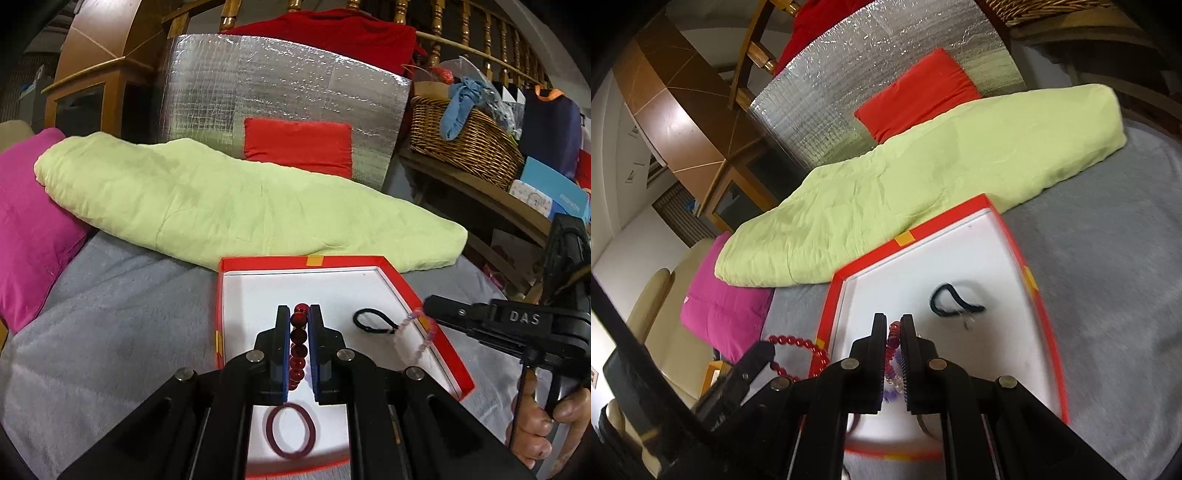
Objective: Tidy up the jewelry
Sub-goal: 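Release the red bracelet from the left tool while the right tool releases the pink one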
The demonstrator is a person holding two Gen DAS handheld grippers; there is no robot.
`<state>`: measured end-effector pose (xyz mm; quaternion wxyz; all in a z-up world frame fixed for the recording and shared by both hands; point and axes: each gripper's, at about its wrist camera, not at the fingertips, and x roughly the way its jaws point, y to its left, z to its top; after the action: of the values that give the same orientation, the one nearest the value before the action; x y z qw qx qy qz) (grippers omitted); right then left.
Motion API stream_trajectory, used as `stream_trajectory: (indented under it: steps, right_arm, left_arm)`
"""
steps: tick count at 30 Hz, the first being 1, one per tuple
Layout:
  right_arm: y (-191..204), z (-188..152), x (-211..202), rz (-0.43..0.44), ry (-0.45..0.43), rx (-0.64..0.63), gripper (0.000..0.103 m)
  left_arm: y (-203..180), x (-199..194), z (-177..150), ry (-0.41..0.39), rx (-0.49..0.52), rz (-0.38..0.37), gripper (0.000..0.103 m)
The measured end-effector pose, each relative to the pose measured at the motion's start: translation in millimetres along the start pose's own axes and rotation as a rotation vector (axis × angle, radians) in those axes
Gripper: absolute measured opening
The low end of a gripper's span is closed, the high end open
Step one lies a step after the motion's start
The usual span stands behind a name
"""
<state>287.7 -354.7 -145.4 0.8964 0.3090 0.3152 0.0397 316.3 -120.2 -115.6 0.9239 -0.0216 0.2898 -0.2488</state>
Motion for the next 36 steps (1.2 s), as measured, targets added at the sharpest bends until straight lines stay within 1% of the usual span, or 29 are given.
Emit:
stream_trajectory:
  steps: [5,7,12,16,21,25,30,36]
  right_arm:
    - [7,12,31,-0.008,0.012,0.004,0.008]
    - [10,16,43,-0.01,0.02,0.0,0.008]
    - [18,25,66,0.0,0.025,-0.009,0.008]
    - [23,25,85,-0.007,0.047,-0.035,0.008]
    - [20,22,106,0.0,0.081,-0.02,0.008]
    - [16,19,114,-0.012,0.098,-0.017,0.008]
    - [8,18,115,-0.055,0.107,-0.004,0.008]
    - [-3,21,112,-0.084,0.115,0.027,0.008]
  left_arm:
    - [4,21,3,0.035,-0.004,0.01,0.01]
    - [5,26,5,0.039,0.006,0.016,0.01]
    - [12,37,7,0.055,-0.012,0.01,0.01]
    - [14,46,5,0.078,-0.007,0.015,0.01]
    - [16,55,2,0.108,-0.008,0.024,0.01]
    - [16,62,-2,0.133,-0.001,0.033,0.01]
    - [12,69,-8,0.176,0.024,0.068,0.01]
    - [13,70,-10,0.193,0.031,0.088,0.01]
